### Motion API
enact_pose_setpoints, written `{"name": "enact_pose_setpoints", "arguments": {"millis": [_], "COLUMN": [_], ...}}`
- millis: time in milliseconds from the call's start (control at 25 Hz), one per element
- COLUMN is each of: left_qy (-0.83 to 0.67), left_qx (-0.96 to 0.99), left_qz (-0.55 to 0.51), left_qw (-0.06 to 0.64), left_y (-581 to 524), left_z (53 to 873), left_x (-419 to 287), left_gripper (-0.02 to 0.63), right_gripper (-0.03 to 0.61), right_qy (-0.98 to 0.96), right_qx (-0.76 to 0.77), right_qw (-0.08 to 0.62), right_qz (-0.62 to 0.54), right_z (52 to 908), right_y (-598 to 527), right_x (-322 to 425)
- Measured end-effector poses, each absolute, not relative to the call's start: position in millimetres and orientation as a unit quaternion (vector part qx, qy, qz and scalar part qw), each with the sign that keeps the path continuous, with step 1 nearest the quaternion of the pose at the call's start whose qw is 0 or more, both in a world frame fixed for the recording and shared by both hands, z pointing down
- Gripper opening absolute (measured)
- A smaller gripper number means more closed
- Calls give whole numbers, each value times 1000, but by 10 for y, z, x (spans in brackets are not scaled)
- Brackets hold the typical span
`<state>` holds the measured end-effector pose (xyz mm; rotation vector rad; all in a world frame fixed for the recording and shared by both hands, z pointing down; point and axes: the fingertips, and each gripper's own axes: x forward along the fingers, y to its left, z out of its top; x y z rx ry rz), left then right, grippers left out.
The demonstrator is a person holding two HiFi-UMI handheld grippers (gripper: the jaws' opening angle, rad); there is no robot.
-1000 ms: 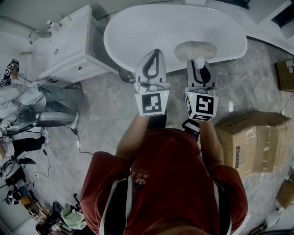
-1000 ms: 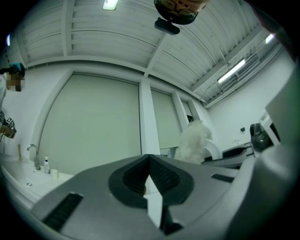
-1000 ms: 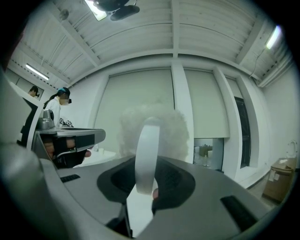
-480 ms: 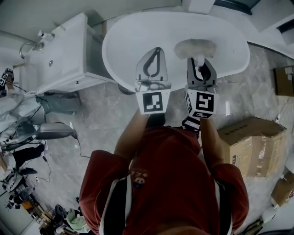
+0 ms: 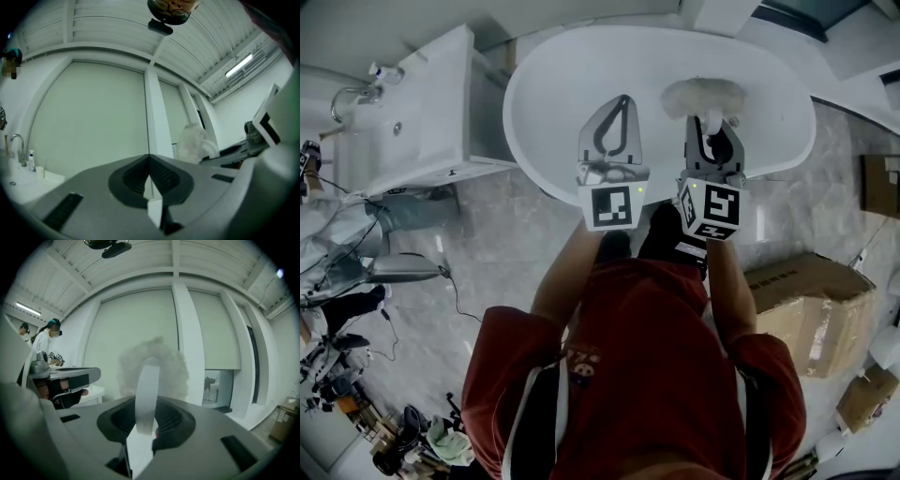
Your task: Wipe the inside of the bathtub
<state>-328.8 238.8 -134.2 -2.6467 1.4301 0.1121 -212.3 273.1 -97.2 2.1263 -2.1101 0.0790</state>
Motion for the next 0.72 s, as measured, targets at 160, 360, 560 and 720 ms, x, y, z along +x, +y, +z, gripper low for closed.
{"name": "enact_pose_setpoints", "arguments": {"millis": [160,360,560,720], "left_qy": [499,541,570,581], "left_qx": [-863,-839,-820,-813], "left_qz": [27,20,5,-8], "left_qw": [74,62,53,39], "left_y": [2166,1952,1757,1621], "left_z": [-1261,-1160,-955,-684], "left_x": [-3030,-2736,-2501,-2478], "left_gripper": [15,16,17,17], "right_gripper": [98,98,100,100], "right_qy": [-719,-752,-778,-798], "right_qx": [690,654,619,590], "right_qw": [74,74,93,108], "right_qz": [31,42,53,64], "right_z": [-846,-700,-480,-228], "right_y": [2451,2155,1891,1740], "right_x": [-1821,-1500,-1279,-1365]}}
